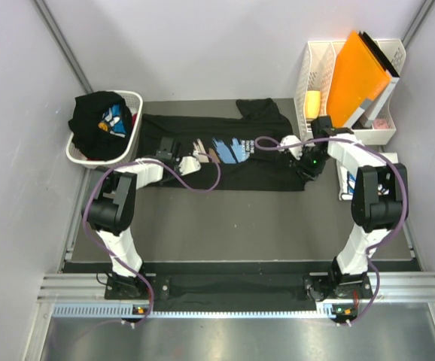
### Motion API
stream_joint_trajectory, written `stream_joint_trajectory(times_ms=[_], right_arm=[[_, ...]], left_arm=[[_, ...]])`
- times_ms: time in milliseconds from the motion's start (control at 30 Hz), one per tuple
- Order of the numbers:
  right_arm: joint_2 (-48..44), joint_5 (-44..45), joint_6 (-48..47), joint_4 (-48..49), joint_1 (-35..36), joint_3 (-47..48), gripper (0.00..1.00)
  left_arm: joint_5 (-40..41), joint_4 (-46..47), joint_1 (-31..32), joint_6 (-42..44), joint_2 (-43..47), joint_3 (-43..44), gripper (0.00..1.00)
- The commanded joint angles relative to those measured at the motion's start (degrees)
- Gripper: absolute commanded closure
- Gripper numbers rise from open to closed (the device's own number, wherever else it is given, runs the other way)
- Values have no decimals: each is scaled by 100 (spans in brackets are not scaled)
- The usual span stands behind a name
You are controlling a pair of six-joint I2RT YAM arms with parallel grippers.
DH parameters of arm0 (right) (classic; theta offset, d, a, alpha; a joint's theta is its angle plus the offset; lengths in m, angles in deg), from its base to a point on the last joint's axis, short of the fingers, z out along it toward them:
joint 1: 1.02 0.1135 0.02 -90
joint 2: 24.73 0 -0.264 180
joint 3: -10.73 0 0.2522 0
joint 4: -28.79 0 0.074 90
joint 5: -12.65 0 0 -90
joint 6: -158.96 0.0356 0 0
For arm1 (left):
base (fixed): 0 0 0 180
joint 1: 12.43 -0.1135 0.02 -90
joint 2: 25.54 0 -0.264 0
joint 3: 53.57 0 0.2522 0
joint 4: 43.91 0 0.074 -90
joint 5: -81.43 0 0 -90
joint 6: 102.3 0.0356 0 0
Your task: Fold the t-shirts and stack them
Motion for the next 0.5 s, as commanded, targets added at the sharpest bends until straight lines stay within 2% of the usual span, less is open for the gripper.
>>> stream_joint_trajectory(times_ms=[0,100,133,267,467], right_arm=[[-574,-150,-4,182,107,575,58],[-478,105,-267,200,371,803,59],[-443,210,-355,209,485,908,59],[-39,475,-777,288,749,1128,61],[708,528,-1173,551,1065,1498,69]], left_arm=[[72,-158,-4,-426,369,325,100],[72,-324,-4,-637,536,598,90],[81,-368,5,-655,632,650,80],[186,-596,22,-725,843,914,59],[529,-869,22,-489,1037,1090,56]])
